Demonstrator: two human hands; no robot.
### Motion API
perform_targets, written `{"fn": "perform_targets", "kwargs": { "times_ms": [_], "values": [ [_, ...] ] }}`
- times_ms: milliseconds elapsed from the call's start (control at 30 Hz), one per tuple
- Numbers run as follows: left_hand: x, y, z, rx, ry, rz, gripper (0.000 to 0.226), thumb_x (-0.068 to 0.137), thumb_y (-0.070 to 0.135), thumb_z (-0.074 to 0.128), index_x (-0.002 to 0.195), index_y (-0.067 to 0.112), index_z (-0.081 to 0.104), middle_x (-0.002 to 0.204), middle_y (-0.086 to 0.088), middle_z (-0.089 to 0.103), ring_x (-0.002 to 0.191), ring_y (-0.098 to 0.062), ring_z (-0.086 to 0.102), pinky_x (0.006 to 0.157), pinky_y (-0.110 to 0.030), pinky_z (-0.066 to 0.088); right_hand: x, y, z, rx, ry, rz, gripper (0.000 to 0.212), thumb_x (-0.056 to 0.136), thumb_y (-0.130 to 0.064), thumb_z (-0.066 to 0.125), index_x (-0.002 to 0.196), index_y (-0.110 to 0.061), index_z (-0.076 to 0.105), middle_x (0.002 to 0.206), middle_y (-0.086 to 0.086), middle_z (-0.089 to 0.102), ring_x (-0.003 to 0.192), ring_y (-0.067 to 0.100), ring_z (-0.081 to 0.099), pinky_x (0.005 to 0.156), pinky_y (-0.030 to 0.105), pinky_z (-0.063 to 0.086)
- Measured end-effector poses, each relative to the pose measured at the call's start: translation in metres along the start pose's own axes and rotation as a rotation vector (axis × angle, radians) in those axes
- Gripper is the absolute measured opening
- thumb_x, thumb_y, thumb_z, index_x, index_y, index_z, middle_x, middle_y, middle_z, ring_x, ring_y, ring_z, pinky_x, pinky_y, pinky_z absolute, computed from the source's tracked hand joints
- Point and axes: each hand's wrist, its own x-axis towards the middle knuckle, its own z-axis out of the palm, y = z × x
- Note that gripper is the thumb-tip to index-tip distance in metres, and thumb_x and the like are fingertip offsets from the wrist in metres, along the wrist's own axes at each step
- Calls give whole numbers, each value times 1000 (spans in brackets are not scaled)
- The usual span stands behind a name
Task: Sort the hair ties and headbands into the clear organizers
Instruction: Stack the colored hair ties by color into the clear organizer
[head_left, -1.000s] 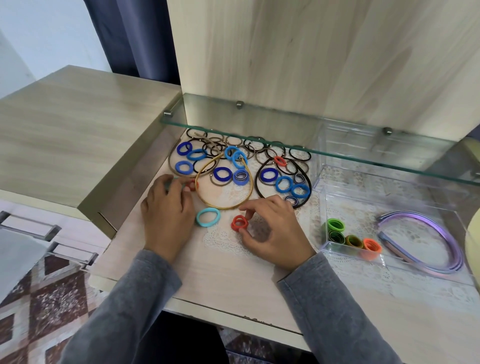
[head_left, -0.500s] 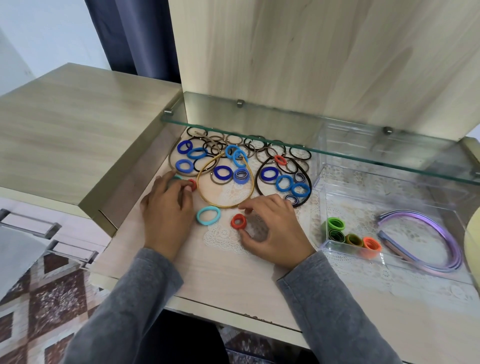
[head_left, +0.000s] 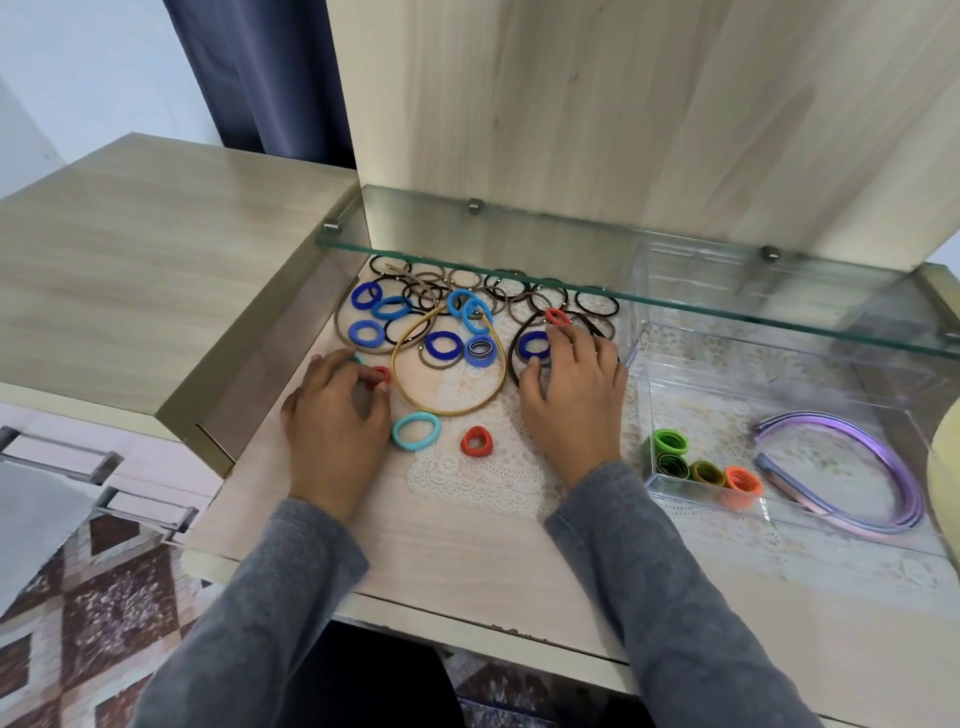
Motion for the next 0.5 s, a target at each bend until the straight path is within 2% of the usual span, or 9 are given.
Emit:
{"fn": "perform_targets", "kwargs": {
  "times_ms": [133, 233, 300, 367, 400, 500],
  "values": [
    [0, 1, -1, -68, 10, -14, 8, 93, 23, 63, 101, 24, 66, 125, 2, 63, 122, -23, 56, 101, -53, 46, 19, -3, 8, -52, 44, 98, 39, 91, -31, 47, 124, -14, 59, 123, 5, 59, 112, 26, 45, 90, 41, 34],
    [-2, 4, -3, -150, 60, 7, 10, 93, 19, 62, 102, 22, 65, 114, 7, 64, 107, -13, 59, 96, -48, 50, 33, -5, 18, -90, 74, 144, 35, 89, -30, 46, 113, -12, 64, 113, 9, 62, 105, 31, 49, 85, 42, 36],
    [-2, 9, -7, -224, 97, 18, 9, 94, 17, 63, 101, 22, 66, 107, 10, 65, 97, -2, 57, 90, -33, 52, 38, -4, 25, -115, 81, 160, 34, 88, -30, 45, 107, -10, 66, 107, 10, 64, 101, 34, 51, 83, 43, 37],
    [-3, 15, -11, -306, 75, 17, 9, 95, 18, 63, 101, 24, 66, 105, 12, 65, 96, 3, 57, 82, -12, 46, 42, -3, 29, -129, 99, 153, 33, 88, -29, 45, 101, -10, 69, 102, 10, 65, 96, 33, 52, 81, 42, 39],
    [-5, 18, -14, -348, 55, 30, 9, 95, 17, 64, 101, 24, 66, 106, 12, 66, 97, 4, 57, 79, -6, 41, 42, -2, 30, -134, 114, 147, 32, 88, -29, 46, 99, -10, 69, 100, 10, 66, 95, 32, 53, 80, 42, 39],
    [-8, 26, -20, -421, 61, 188, 8, 94, 11, 65, 101, 14, 69, 108, 7, 69, 104, 2, 60, 84, -8, 40, 42, 0, 33, -129, 113, 149, 33, 90, -30, 47, 104, -11, 69, 103, 9, 66, 98, 32, 51, 81, 41, 36]
  ]
}}
